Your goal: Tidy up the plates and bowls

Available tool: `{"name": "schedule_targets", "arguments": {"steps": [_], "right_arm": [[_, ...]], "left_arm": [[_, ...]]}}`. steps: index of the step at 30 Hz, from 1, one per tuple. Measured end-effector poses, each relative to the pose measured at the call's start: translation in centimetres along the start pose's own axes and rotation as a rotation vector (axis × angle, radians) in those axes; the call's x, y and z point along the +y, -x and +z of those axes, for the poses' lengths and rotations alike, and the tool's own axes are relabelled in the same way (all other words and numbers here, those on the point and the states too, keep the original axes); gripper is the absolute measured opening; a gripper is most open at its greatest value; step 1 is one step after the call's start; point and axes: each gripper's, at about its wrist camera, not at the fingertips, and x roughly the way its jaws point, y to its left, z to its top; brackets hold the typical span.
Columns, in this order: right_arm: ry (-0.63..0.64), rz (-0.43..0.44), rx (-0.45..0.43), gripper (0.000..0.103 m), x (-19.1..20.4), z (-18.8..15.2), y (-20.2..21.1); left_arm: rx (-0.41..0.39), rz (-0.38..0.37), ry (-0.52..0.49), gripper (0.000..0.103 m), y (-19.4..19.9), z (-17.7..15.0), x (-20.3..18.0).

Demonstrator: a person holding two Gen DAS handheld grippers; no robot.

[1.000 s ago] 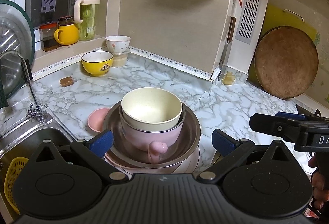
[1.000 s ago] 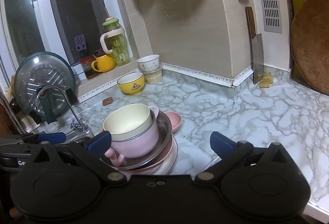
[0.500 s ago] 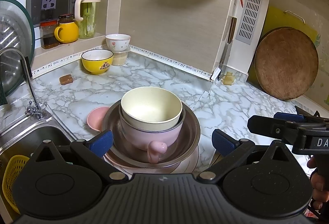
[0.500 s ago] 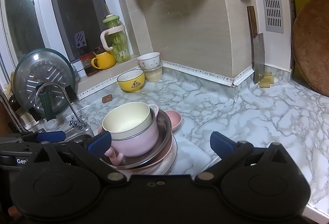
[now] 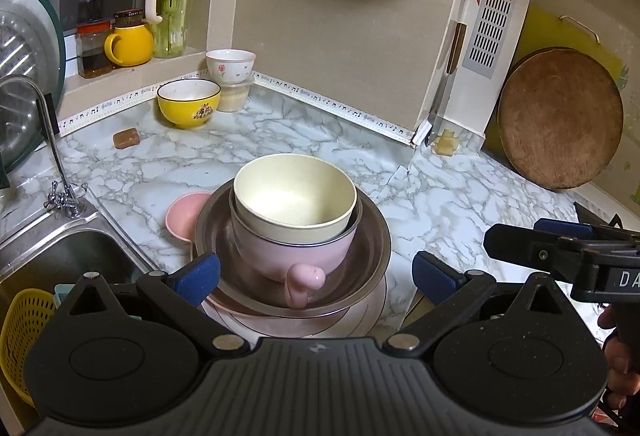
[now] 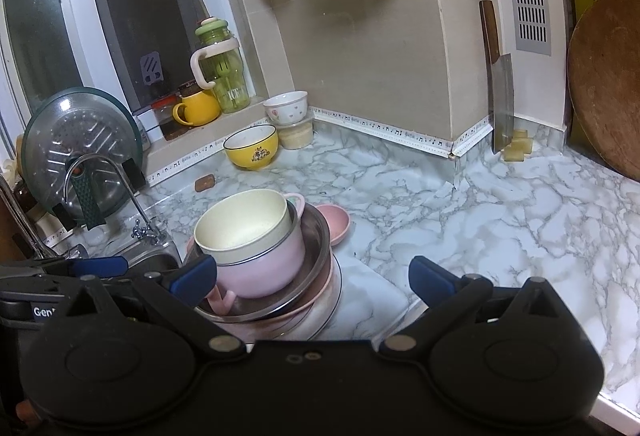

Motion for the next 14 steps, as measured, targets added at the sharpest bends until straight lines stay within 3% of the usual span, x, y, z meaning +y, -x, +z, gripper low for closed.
{"name": "schedule_targets", "arguments": {"steps": [14], "right_arm": [[-0.005,0.002,0.008,0.103,-0.15,0.03,-0.28]], "left_arm": [[0.009,0.017,0.012,0.103,-0.51,0.13,-0.09]]}}
